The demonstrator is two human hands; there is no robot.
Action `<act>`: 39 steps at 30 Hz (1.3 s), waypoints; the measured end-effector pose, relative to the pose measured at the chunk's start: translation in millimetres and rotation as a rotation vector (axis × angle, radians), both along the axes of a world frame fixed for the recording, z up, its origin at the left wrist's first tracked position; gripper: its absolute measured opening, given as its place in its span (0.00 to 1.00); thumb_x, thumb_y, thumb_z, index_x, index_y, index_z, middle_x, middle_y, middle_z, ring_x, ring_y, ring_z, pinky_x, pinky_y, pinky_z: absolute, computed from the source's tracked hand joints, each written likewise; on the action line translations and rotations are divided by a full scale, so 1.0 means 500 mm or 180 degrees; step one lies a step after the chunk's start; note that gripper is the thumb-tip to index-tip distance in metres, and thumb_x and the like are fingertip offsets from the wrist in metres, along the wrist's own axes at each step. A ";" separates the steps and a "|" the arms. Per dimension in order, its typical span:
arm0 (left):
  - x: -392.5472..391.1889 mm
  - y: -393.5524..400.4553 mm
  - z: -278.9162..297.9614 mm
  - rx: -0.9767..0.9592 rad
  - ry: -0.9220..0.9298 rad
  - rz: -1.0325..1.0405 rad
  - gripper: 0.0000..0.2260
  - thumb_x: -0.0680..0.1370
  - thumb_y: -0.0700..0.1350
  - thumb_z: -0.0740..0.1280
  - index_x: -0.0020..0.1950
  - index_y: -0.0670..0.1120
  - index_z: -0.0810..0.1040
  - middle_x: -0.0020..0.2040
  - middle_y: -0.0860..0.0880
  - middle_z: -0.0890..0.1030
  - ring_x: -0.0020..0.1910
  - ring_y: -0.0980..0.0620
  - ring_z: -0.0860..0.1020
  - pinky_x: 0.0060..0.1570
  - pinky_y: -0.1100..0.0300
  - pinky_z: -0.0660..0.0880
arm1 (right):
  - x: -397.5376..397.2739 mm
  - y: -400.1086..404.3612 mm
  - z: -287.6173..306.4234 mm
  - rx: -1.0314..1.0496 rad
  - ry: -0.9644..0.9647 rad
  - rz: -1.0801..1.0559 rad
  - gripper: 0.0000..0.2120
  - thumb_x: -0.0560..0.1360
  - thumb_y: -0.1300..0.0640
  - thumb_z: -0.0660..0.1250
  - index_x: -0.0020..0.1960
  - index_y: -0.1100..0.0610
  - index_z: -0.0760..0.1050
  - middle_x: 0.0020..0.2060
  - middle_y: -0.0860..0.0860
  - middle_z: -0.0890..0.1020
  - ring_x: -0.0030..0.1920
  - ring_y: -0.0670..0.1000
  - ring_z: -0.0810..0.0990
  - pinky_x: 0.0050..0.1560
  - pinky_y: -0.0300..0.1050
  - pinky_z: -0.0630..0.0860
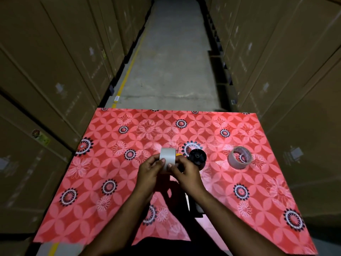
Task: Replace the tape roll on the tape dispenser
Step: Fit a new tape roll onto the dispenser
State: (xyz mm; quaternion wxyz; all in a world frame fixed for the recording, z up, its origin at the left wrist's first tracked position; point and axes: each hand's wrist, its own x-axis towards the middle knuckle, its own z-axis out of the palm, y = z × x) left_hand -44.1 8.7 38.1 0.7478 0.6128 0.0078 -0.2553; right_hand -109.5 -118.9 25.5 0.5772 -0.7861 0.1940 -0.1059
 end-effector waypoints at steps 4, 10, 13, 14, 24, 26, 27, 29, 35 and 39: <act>-0.002 0.003 0.005 0.0066 0.0067 -0.0088 0.13 0.79 0.32 0.65 0.59 0.41 0.83 0.53 0.33 0.85 0.48 0.40 0.83 0.52 0.41 0.79 | -0.006 -0.011 0.011 0.0173 -0.0023 -0.0115 0.06 0.73 0.45 0.69 0.45 0.46 0.78 0.35 0.43 0.82 0.37 0.44 0.81 0.38 0.51 0.79; -0.009 -0.001 0.026 0.0118 -0.0241 0.0055 0.14 0.78 0.32 0.69 0.61 0.45 0.78 0.43 0.43 0.86 0.38 0.49 0.84 0.30 0.62 0.77 | -0.015 -0.026 0.028 0.0352 -0.0078 0.0022 0.14 0.69 0.54 0.73 0.54 0.50 0.81 0.43 0.50 0.87 0.45 0.49 0.86 0.48 0.51 0.82; -0.014 0.004 0.032 0.0131 -0.0429 -0.0350 0.16 0.77 0.27 0.67 0.59 0.44 0.80 0.47 0.45 0.87 0.43 0.51 0.86 0.37 0.62 0.80 | -0.017 -0.027 0.036 0.0328 -0.0044 -0.0160 0.15 0.70 0.47 0.73 0.53 0.52 0.82 0.41 0.52 0.86 0.44 0.50 0.86 0.48 0.57 0.83; -0.015 0.005 0.033 0.0199 -0.0551 -0.0467 0.17 0.77 0.25 0.67 0.58 0.43 0.80 0.48 0.47 0.87 0.45 0.53 0.86 0.40 0.63 0.80 | -0.018 -0.028 0.037 0.0321 -0.0004 -0.0205 0.17 0.70 0.44 0.72 0.55 0.52 0.82 0.40 0.53 0.86 0.44 0.51 0.86 0.48 0.58 0.83; -0.018 0.004 0.030 0.0375 -0.0791 -0.0140 0.12 0.75 0.31 0.73 0.50 0.48 0.84 0.40 0.48 0.86 0.39 0.55 0.84 0.39 0.61 0.81 | -0.042 -0.030 0.061 0.0658 -0.0302 -0.0137 0.24 0.71 0.67 0.76 0.58 0.45 0.76 0.37 0.50 0.83 0.37 0.47 0.82 0.42 0.45 0.80; -0.021 0.001 0.028 0.0377 -0.0812 -0.0089 0.10 0.77 0.33 0.72 0.48 0.48 0.85 0.40 0.51 0.87 0.40 0.56 0.85 0.38 0.63 0.80 | -0.045 -0.028 0.062 0.0374 -0.0373 -0.0045 0.19 0.72 0.64 0.74 0.57 0.45 0.78 0.41 0.46 0.84 0.41 0.46 0.83 0.45 0.45 0.80; -0.021 0.001 0.028 0.0379 -0.0839 -0.0123 0.09 0.77 0.33 0.71 0.48 0.48 0.85 0.41 0.52 0.88 0.41 0.57 0.85 0.39 0.64 0.80 | -0.046 -0.027 0.062 0.0171 -0.0445 0.0047 0.15 0.73 0.63 0.73 0.56 0.47 0.81 0.45 0.45 0.86 0.46 0.45 0.84 0.50 0.46 0.80; -0.018 0.001 0.031 0.0392 -0.0938 -0.0302 0.10 0.78 0.34 0.71 0.51 0.49 0.85 0.46 0.55 0.88 0.46 0.59 0.85 0.44 0.64 0.80 | -0.048 -0.026 0.059 -0.0084 -0.0544 0.0095 0.10 0.76 0.62 0.69 0.54 0.51 0.85 0.50 0.44 0.87 0.54 0.44 0.84 0.57 0.45 0.79; -0.010 0.009 0.026 0.0212 -0.0917 -0.0827 0.20 0.75 0.28 0.69 0.65 0.40 0.80 0.56 0.43 0.86 0.55 0.47 0.85 0.53 0.56 0.82 | -0.053 -0.043 0.068 0.0340 -0.0423 0.0137 0.18 0.71 0.61 0.72 0.59 0.49 0.83 0.57 0.47 0.85 0.57 0.47 0.84 0.59 0.47 0.80; -0.006 0.002 0.032 0.0209 -0.0925 -0.0773 0.15 0.78 0.30 0.69 0.60 0.45 0.82 0.45 0.47 0.87 0.46 0.51 0.85 0.46 0.59 0.82 | -0.056 -0.048 0.070 0.0488 -0.0431 0.0120 0.20 0.71 0.63 0.74 0.58 0.43 0.82 0.54 0.44 0.86 0.51 0.45 0.85 0.54 0.43 0.81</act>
